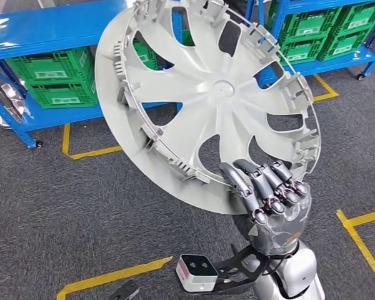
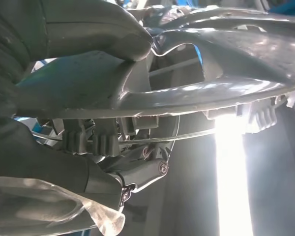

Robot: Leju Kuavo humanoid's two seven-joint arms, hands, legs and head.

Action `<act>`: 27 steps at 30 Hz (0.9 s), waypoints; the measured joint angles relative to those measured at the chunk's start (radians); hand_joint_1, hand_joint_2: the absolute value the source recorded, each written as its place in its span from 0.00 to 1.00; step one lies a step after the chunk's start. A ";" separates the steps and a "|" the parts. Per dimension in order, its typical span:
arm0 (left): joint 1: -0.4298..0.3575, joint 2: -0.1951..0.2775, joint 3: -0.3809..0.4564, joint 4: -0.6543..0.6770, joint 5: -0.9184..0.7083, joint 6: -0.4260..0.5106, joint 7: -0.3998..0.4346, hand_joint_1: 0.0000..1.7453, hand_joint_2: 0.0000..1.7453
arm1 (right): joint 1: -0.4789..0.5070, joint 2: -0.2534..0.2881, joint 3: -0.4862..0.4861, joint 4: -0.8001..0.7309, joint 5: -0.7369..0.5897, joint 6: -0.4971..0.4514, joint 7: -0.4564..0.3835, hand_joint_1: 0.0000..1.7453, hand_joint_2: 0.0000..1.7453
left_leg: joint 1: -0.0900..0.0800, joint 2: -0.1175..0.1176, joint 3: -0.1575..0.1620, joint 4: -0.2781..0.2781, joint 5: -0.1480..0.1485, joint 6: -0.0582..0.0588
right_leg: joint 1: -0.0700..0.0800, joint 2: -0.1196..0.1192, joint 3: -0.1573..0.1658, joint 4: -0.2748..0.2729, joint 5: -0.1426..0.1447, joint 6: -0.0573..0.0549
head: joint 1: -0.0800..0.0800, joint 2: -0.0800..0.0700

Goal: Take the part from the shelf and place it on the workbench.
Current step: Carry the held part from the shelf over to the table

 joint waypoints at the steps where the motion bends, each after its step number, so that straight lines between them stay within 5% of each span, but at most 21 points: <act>1: -0.001 0.000 0.000 0.000 0.000 0.000 0.000 0.00 1.00 | 0.001 0.000 0.000 0.000 0.000 0.000 0.000 1.00 1.00 | 0.000 0.010 -0.001 -0.001 0.003 0.006 | -0.001 0.000 -0.006 0.001 0.000 0.006 | 0.000 0.000; 3: -0.001 0.000 0.000 0.000 0.000 0.000 0.000 0.00 1.00 | 0.000 -0.001 0.000 0.000 0.000 0.000 -0.001 1.00 1.00 | 0.002 0.033 0.001 -0.009 0.009 0.019 | 0.001 -0.036 -0.031 0.041 -0.026 0.014 | 0.007 0.000; 5: 0.001 -0.001 0.000 0.000 0.000 0.000 0.000 0.00 1.00 | -0.003 -0.002 0.002 0.001 0.000 0.000 -0.002 1.00 1.00 | -0.001 0.059 0.001 -0.012 0.009 0.028 | 0.001 -0.088 -0.088 0.159 -0.085 0.021 | 0.014 0.000; 7: 0.002 0.000 0.000 0.000 0.000 0.000 0.000 0.00 1.00 | -0.003 -0.003 0.004 0.003 0.000 0.000 -0.003 1.00 1.00 | -0.004 0.085 0.001 -0.012 0.008 0.031 | -0.001 -0.106 -0.139 0.269 -0.121 0.024 | 0.014 0.000; 8: 0.002 0.000 0.000 0.000 -0.001 0.000 0.000 0.00 1.00 | -0.003 -0.004 0.004 0.004 0.000 0.000 -0.003 1.00 1.00 | -0.005 0.098 0.001 -0.012 0.008 0.031 | -0.001 -0.110 -0.141 0.275 -0.114 0.024 | 0.014 0.000; 11: -0.001 -0.001 0.000 -0.001 -0.002 0.000 0.000 0.00 1.00 | -0.004 -0.006 0.002 0.004 0.000 0.000 -0.004 1.00 1.00 | -0.009 0.129 0.005 -0.012 0.004 0.029 | 0.008 -0.149 -0.044 0.102 -0.034 0.009 | 0.014 0.000; 14: -0.001 -0.003 0.000 -0.001 -0.004 0.000 0.000 0.00 1.00 | -0.009 -0.006 0.003 0.004 0.000 0.000 -0.009 1.00 1.00 | -0.017 0.155 0.007 -0.012 0.001 0.018 | 0.023 -0.185 0.016 -0.004 -0.018 -0.008 | 0.012 0.000; 16: -0.003 -0.004 -0.001 -0.001 -0.005 0.000 0.000 0.00 1.00 | -0.008 -0.007 0.000 0.004 0.000 0.000 -0.013 1.00 1.00 | -0.016 0.170 0.010 -0.013 -0.002 0.008 | 0.021 -0.164 0.016 -0.011 -0.012 -0.017 | 0.011 0.000; 18: -0.005 -0.004 -0.002 -0.002 -0.007 0.000 0.000 0.00 1.00 | -0.007 -0.007 -0.004 0.005 -0.001 0.000 -0.018 1.00 1.00 | -0.014 0.142 0.002 0.018 -0.029 -0.001 | 0.014 -0.143 0.019 -0.019 -0.005 -0.027 | 0.009 0.000; 20: -0.004 -0.003 -0.003 -0.002 -0.007 0.000 0.000 0.00 1.00 | -0.006 -0.007 -0.007 0.005 -0.001 0.000 -0.023 1.00 1.00 | -0.012 0.094 -0.045 0.127 -0.090 -0.006 | 0.010 -0.123 0.021 -0.023 -0.002 -0.033 | 0.005 0.000; 22: -0.006 -0.003 -0.004 -0.003 -0.006 -0.001 -0.001 0.00 1.00 | -0.005 -0.007 -0.010 0.007 0.000 0.000 -0.028 1.00 1.00 | -0.011 0.075 -0.099 0.246 -0.131 -0.010 | 0.009 -0.098 0.022 -0.022 -0.002 -0.035 | 0.003 0.000; 24: -0.009 -0.003 -0.004 -0.003 -0.006 -0.001 -0.001 0.00 1.00 | -0.003 -0.007 -0.014 0.010 0.000 0.000 -0.031 1.00 1.00 | -0.010 0.071 -0.102 0.246 -0.100 -0.011 | 0.009 -0.070 0.023 -0.018 -0.003 -0.034 | 0.004 0.000; 27: -0.006 -0.003 -0.004 -0.003 -0.008 -0.001 0.001 0.00 1.00 | -0.001 -0.007 -0.016 0.011 0.000 0.000 -0.033 1.00 1.00 | -0.001 0.020 -0.032 0.071 -0.001 -0.010 | 0.006 -0.029 0.016 -0.003 -0.007 -0.025 | 0.004 0.000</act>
